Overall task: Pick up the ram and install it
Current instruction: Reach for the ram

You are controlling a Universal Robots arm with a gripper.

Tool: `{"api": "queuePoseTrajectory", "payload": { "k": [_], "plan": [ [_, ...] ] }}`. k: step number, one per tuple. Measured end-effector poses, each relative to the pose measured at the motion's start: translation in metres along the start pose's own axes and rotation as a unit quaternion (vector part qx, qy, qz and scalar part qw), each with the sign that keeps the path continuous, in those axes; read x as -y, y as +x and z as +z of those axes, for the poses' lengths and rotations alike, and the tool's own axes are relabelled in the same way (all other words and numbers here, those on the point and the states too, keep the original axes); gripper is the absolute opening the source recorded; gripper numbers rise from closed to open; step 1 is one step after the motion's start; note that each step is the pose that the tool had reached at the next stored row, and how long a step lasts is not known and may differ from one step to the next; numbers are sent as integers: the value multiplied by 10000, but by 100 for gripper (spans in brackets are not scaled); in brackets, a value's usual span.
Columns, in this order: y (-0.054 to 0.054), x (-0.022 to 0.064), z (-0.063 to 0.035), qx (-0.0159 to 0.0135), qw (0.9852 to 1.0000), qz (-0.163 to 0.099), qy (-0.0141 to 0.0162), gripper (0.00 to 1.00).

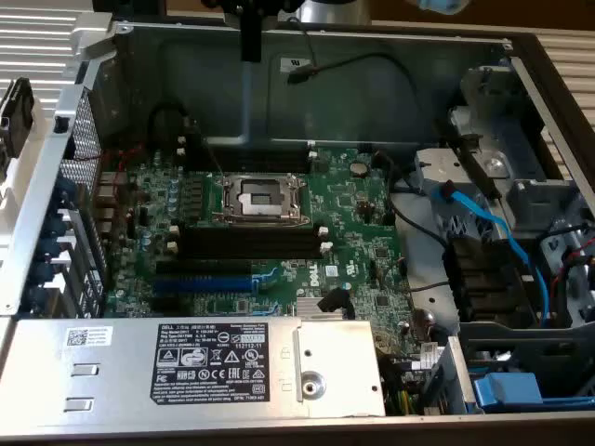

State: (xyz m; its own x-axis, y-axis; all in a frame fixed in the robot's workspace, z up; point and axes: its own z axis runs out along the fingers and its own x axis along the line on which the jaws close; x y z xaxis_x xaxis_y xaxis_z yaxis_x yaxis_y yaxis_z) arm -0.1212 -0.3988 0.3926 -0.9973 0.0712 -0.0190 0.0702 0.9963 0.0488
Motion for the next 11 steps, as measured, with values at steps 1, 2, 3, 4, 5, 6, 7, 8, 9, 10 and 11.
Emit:
{"api": "queuePoseTrajectory", "payload": {
  "k": [1, 2, 3, 4, 5, 6, 7, 8, 9, 10, 11],
  "plan": [
    [0, 0, 0, 0, 10000, 0, 0, 10],
    [0, 0, 0, 0, 10000, 0, 0, 10],
    [0, 0, 0, 0, 10000, 0, 0, 10],
    [0, 0, 0, 0, 10000, 0, 0, 10],
    [0, 0, 0, 0, 10000, 0, 0, 10],
    [0, 0, 0, 0, 10000, 0, 0, 10],
    [0, 0, 0, 0, 10000, 0, 0, 10],
    [0, 0, 0, 0, 10000, 0, 0, 10],
    [0, 0, 0, 0, 10000, 0, 0, 10],
    [0, 0, 0, 0, 10000, 0, 0, 10],
    [0, 0, 0, 0, 10000, 0, 0, 10]
  ]
}}
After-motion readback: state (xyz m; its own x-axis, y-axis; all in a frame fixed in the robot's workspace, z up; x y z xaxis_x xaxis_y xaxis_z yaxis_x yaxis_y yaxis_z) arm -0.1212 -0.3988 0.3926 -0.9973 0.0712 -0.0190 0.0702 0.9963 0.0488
